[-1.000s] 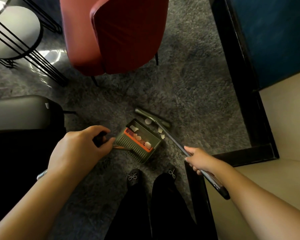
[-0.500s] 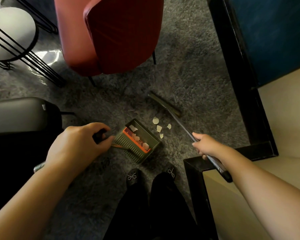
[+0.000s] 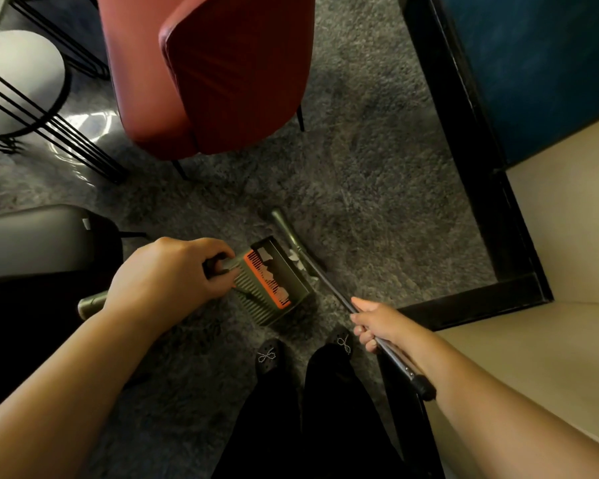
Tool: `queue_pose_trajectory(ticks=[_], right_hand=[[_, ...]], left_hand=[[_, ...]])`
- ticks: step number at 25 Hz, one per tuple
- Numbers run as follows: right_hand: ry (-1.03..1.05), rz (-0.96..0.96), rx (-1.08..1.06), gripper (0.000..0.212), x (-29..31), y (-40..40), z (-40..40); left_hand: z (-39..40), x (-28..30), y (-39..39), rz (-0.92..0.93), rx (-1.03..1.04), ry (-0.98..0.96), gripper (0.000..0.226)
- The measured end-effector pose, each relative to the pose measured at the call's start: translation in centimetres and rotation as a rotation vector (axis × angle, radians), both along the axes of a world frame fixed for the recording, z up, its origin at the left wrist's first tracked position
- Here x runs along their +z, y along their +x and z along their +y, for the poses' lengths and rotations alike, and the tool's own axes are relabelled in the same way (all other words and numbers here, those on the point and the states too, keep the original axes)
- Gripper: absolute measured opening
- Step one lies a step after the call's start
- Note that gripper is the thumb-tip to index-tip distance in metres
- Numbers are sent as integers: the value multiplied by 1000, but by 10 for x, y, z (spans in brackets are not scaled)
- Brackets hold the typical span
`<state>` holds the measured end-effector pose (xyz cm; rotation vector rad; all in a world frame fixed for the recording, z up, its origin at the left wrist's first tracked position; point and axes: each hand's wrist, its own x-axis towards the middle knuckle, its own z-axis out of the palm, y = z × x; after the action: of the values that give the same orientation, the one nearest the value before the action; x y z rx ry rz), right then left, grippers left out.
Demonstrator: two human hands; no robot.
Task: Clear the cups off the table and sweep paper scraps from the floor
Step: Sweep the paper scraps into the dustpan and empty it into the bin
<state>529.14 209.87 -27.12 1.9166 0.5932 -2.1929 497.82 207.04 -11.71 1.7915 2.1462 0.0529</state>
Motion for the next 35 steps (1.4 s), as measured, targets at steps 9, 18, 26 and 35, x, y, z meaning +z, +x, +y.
queue_pose_trajectory(ticks=[9,18,26,35], right_hand=[[66,70,-9,59,51,-10,-22],[124,-119,73,61,7,-33,-33],[31,-30,1,60,20,-52,-66],[124,-60,-213,59,79,-23,-27]], left_hand=[[-9,-6,-10,5,-52,79,28],[-18,-6,-12,3,-66,125,22],[-31,-5,-20,7,-71,106,23],[-17,24,-5,-103,75,87,31]])
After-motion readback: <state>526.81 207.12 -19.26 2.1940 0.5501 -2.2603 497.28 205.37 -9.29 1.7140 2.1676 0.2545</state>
